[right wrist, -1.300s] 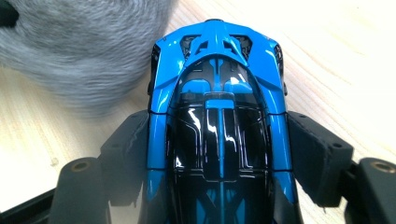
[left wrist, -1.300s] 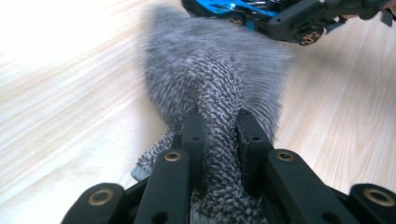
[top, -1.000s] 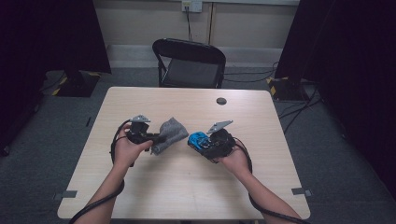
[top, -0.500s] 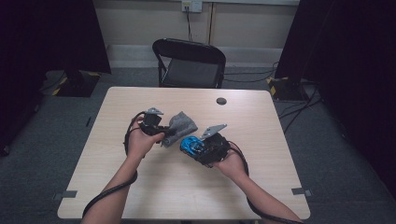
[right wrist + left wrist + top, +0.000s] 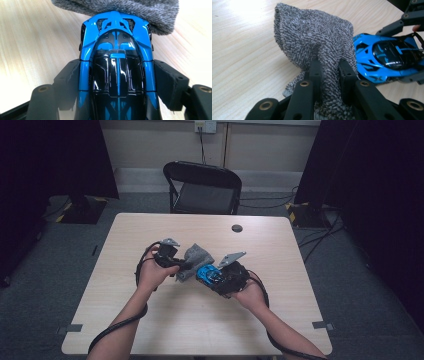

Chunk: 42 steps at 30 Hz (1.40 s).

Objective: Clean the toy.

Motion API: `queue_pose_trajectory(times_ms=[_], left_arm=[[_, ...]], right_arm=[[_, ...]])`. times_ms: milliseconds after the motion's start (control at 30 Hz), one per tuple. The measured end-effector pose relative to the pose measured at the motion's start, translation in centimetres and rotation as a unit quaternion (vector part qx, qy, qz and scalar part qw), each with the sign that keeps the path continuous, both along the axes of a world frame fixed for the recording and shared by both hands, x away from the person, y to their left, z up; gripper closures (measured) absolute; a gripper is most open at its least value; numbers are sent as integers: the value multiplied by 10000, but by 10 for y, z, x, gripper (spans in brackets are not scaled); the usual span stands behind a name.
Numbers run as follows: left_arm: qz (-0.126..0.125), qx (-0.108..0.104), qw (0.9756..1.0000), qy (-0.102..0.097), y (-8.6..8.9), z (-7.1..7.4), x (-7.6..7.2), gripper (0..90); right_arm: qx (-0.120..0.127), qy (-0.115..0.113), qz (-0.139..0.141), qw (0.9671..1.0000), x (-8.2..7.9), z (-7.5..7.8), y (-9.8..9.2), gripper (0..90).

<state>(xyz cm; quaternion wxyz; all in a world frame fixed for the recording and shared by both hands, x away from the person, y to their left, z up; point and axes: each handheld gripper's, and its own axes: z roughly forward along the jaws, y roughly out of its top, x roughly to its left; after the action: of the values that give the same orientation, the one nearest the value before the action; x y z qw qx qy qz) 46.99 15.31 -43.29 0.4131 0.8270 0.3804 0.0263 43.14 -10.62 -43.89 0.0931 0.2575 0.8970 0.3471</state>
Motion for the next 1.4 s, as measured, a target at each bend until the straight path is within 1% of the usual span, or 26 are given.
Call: queue_pose_trajectory(times_ms=[167, 600, 767, 933, 1000, 1067, 1233, 1300, 1333, 1400], left_arm=[[-15, -39, 10000, 51, 6, 0, -2, 767], [-141, -95, 9998, 39, 11, 0, -15, 767], [-182, -157, 9997, 83, 11, -2, -20, 767], [-278, -215, 9993, 121, 9, -5, -27, 766], [-348, -194, 9991, 116, 8, -5, -29, 767], [-408, -226, 9988, 115, 7, -5, -31, 767], [-585, -214, 9979, 189, 6, -3, -37, 767], [-686, -159, 9973, 201, 6, -2, -40, 766], [-693, -133, 9974, 176, 8, -1, -42, 766], [-568, -56, 9983, 117, 12, 2, -41, 765]], right_arm=[[-29, -8, -63, 10000, 3, 0, -2, 282], [-68, -34, -311, 9995, 14, -2, -8, 282], [-54, -22, -434, 9990, 19, -3, -11, 282], [-49, -5, -559, 9984, 23, -4, -15, 282], [-53, -10, -607, 9981, 25, -4, -17, 282], [-57, 5, -643, 9979, 26, -5, -18, 282], [-60, 9, -721, 9974, 29, -6, -21, 282], [7, 50, -759, 9971, 30, -7, -23, 282], [-1, 47, -764, 9971, 30, -7, -24, 282], [1, 51, -763, 9971, 30, -6, -25, 282]])
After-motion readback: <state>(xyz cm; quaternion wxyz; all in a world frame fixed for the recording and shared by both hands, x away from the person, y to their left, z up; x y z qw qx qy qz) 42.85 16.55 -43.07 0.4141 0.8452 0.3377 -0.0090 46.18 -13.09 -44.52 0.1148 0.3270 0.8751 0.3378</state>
